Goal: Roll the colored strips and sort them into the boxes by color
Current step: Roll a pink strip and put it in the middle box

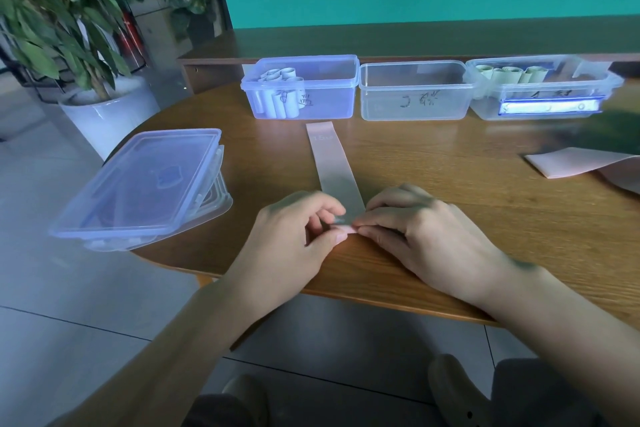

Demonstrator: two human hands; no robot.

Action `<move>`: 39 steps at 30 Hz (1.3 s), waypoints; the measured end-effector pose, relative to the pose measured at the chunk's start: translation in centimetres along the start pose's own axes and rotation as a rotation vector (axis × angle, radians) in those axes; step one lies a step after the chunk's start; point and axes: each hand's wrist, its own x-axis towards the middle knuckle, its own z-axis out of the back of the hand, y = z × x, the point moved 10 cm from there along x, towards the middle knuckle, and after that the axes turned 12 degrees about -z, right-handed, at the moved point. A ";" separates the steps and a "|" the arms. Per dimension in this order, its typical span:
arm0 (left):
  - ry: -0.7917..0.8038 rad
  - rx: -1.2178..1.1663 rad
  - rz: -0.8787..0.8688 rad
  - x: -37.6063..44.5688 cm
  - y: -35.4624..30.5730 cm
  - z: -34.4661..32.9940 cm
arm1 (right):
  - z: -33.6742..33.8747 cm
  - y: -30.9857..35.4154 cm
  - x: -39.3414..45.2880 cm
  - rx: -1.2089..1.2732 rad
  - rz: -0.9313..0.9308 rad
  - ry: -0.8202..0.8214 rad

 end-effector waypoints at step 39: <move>0.018 0.061 -0.041 1.4 0.9 -0.3 | -0.7 -0.9 0.9 0.080 -0.015 0.051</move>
